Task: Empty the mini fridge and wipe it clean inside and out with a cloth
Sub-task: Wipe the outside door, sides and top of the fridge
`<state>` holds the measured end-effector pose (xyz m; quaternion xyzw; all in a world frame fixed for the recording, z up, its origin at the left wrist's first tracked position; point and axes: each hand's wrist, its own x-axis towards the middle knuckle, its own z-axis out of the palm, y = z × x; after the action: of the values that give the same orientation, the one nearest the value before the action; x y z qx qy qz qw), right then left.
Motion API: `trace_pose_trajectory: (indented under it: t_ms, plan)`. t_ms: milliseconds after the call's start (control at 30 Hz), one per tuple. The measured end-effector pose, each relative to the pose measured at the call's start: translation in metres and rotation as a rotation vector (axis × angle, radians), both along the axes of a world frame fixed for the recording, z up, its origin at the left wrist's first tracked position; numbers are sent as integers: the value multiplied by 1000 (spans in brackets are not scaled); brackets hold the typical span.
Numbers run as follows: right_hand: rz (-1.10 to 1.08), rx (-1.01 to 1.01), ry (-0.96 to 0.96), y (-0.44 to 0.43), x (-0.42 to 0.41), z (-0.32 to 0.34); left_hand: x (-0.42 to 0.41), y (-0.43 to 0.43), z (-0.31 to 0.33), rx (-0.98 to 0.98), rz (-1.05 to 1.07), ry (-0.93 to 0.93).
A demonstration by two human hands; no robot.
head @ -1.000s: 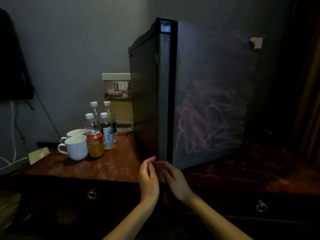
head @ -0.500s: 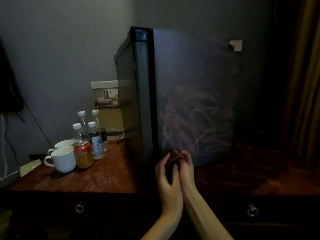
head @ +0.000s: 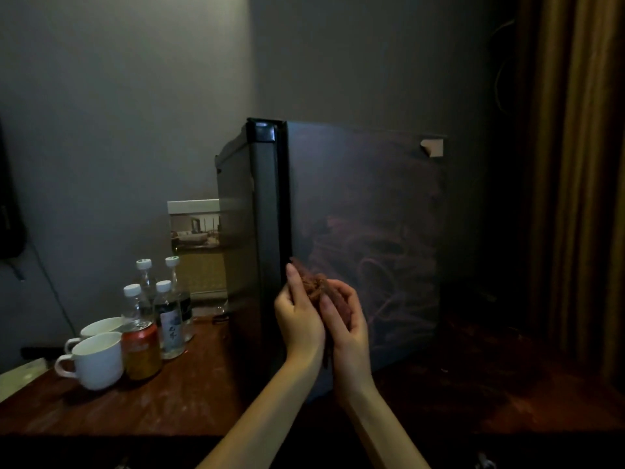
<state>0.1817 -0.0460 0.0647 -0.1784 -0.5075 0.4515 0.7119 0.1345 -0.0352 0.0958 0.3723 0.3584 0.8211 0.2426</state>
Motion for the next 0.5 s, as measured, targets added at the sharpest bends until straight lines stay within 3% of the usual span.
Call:
trace_pose_trajectory:
  t_ms: [100, 233, 500]
  plan:
    - [41, 28, 3, 1, -3, 14, -5, -5, 17, 36, -14, 20]
    - [39, 123, 49, -2, -12, 43, -14, -12, 48, 125, 0, 184]
    - [-21, 250, 36, 22, -19, 132, -59, 14, 129, 414, 417, 844]
